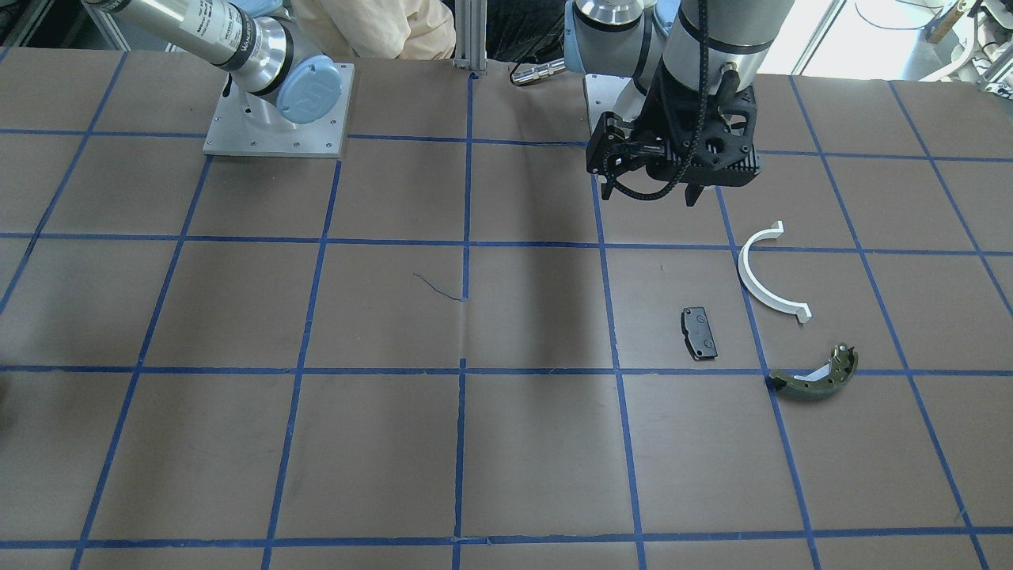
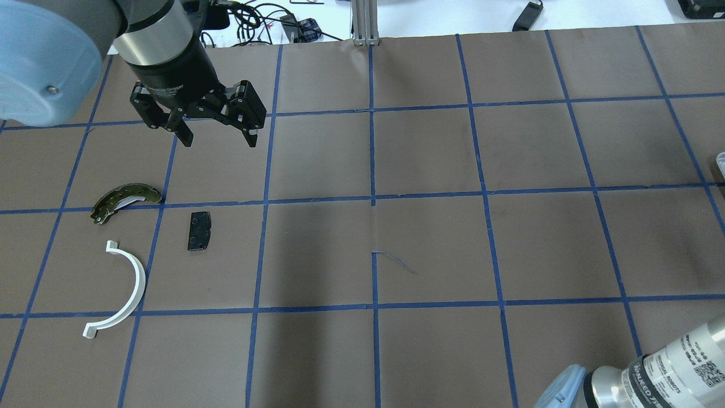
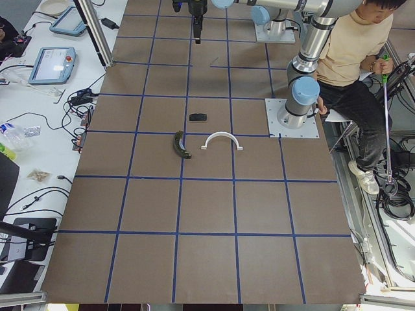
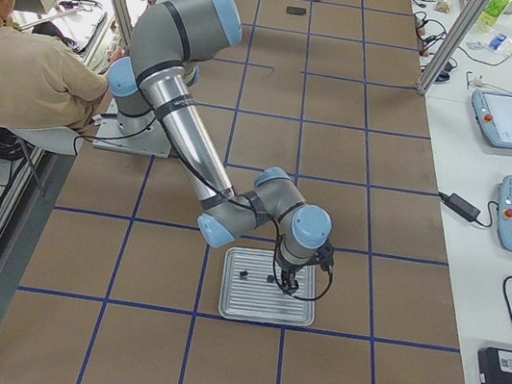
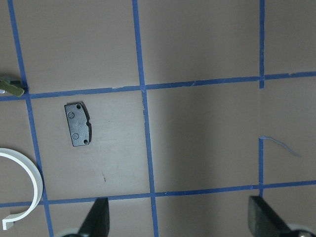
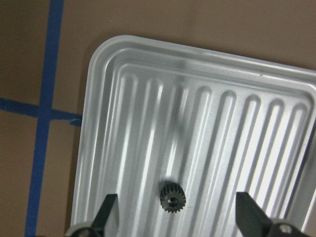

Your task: Place bearing gear from tray to pile

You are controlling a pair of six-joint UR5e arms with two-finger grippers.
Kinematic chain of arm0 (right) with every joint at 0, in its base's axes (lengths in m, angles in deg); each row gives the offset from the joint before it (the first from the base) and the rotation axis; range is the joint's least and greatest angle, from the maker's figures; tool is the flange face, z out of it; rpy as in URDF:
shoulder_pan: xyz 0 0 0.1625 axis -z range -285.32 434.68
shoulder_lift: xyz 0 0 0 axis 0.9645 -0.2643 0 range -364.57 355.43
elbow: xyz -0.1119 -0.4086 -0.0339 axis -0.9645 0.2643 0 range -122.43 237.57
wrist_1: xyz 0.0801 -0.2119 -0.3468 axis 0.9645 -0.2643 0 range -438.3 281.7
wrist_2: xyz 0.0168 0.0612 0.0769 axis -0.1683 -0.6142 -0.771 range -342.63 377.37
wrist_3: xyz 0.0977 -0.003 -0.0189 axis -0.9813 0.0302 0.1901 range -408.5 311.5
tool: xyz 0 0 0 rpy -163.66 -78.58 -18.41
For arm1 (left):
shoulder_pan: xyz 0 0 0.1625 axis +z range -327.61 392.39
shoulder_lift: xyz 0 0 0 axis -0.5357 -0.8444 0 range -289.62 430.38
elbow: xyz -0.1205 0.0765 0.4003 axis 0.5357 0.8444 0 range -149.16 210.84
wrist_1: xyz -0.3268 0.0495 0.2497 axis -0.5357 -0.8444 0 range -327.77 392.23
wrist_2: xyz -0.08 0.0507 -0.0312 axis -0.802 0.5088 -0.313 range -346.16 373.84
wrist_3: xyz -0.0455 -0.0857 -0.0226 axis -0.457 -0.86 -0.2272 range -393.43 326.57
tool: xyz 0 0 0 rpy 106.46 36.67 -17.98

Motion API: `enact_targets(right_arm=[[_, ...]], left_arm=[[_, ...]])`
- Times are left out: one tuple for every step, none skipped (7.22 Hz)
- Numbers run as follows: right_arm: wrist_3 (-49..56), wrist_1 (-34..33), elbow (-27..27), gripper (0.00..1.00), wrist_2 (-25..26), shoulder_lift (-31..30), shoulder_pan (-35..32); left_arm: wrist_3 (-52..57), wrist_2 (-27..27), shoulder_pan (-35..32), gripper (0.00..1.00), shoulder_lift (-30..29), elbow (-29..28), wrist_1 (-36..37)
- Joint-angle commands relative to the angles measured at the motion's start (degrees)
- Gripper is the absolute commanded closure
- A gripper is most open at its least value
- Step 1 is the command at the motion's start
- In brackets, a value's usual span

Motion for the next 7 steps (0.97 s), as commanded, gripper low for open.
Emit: enact_targets(right_arm=[[0.14,-0.26,-0.18,0.16,0.25,0.98,0.03],[0.14,-0.26,-0.18,0.16,0.6,1.42,0.12],[0.14,-0.26,-0.18,0.18,2.34,1.6,0.47],[0.23,-0.26,-0.18,0.21,2.54,1.68,0.47],[0.14,-0.26,-0.18,0.26,2.54,1.95,0.47],[-0.12,-0.26,-0.09,0.27,2.45,2.56,0.47],[-0.12,-0.52,0.0,0.27,2.45,2.65,0.47]], left_arm=[[-0.63,-0.19,-0.17,0.0,-0.2,0.27,0.24],[0.23,0.07,0.17,0.0,0.49,0.35,-0.02],[0.24,-0.01,0.09,0.0,0.5,0.27,0.15],[-0.45,-0.1,0.0,0.0,-0.11,0.18,0.24],[0.32,-0.01,0.35,0.0,0.5,0.26,0.15],[-0.45,-0.19,0.0,0.0,-0.11,0.27,0.24],[0.23,0.07,0.35,0.0,0.5,0.35,-0.02]])
